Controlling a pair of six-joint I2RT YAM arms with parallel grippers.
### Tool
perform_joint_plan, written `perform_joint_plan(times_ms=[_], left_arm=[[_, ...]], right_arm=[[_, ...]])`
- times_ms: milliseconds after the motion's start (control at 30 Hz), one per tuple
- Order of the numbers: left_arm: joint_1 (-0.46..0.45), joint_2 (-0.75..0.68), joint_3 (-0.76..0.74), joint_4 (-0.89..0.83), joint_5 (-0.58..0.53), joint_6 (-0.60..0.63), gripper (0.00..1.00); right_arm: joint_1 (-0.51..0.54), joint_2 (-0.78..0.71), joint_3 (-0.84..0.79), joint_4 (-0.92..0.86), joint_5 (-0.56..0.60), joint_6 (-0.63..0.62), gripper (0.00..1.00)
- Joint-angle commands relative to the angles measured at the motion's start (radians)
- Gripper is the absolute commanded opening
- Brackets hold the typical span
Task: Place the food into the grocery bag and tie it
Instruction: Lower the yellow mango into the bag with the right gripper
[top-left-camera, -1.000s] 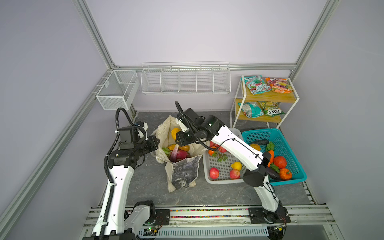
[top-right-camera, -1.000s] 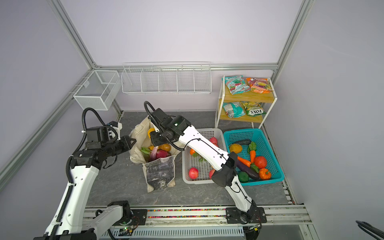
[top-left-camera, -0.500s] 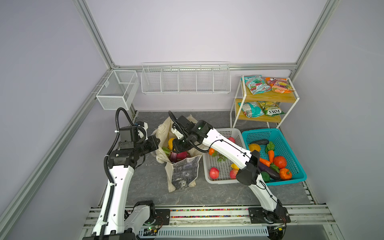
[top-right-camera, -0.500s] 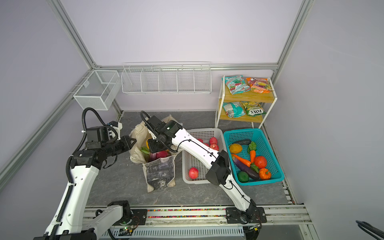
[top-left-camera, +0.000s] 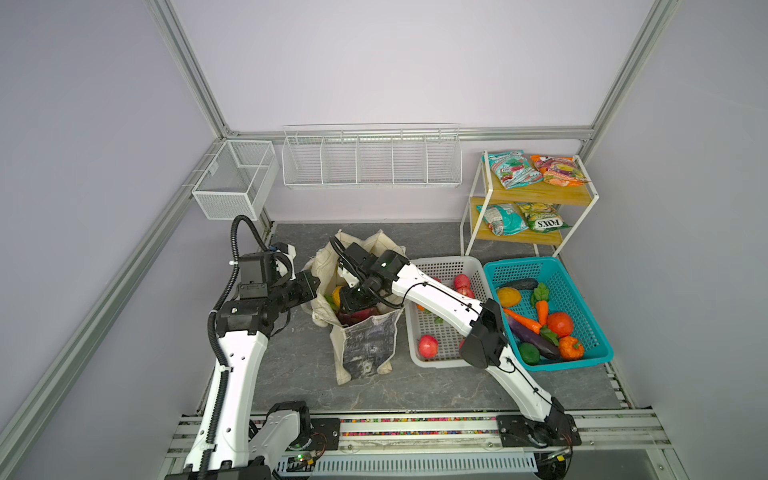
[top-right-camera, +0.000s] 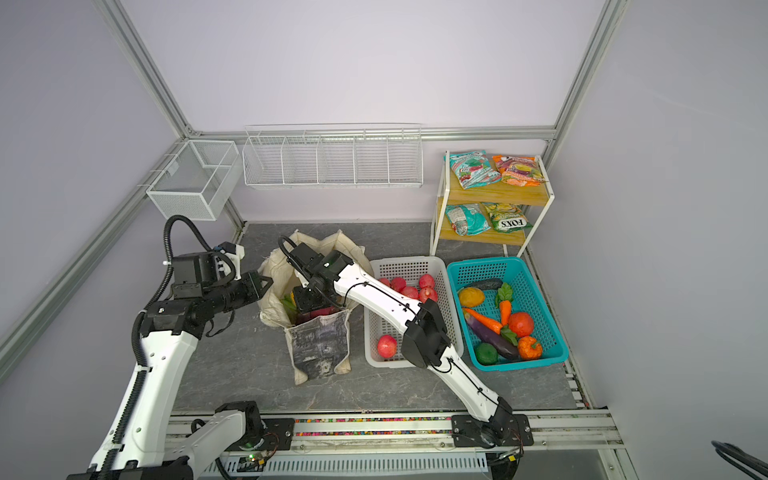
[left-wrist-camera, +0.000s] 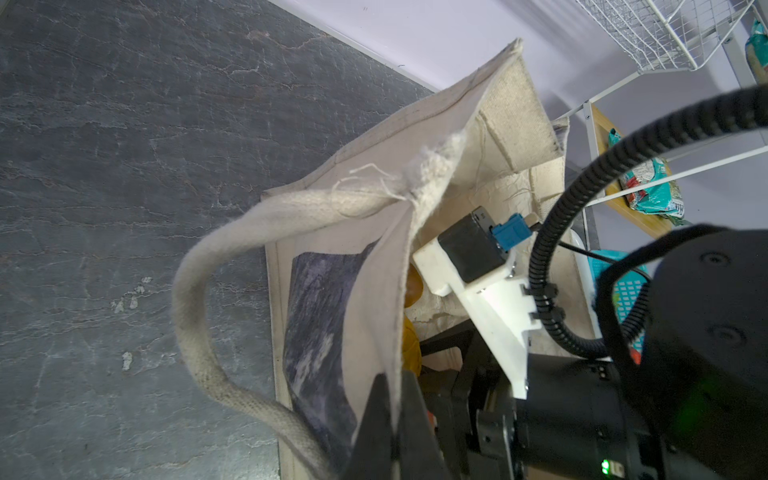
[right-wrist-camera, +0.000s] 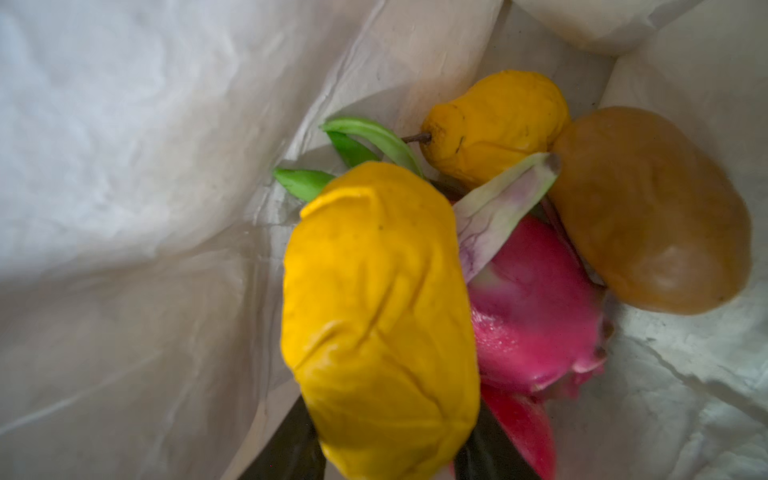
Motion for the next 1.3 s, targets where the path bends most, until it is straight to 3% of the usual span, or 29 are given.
perform_joint_plan(times_ms=[0,267,1267], left_arm=[[-0.005,-0.004,0.037,0.01,0.017,0.006,0.0],[-0.005,-0.002,0.034,0.013,0.018,0.006,0.0],[-0.005,-0.002,0.033,0.016,0.022,0.005,0.0]], right_arm=[[-0.005,0.038,-0.01,-0.065,0.078,0.007,0.46],[-0.007,0.037,-0.018,-0.096,0.145,-0.011,0.53],[-0.03,0.016,-0.024,-0.105,0.189,-0.057,0.83]])
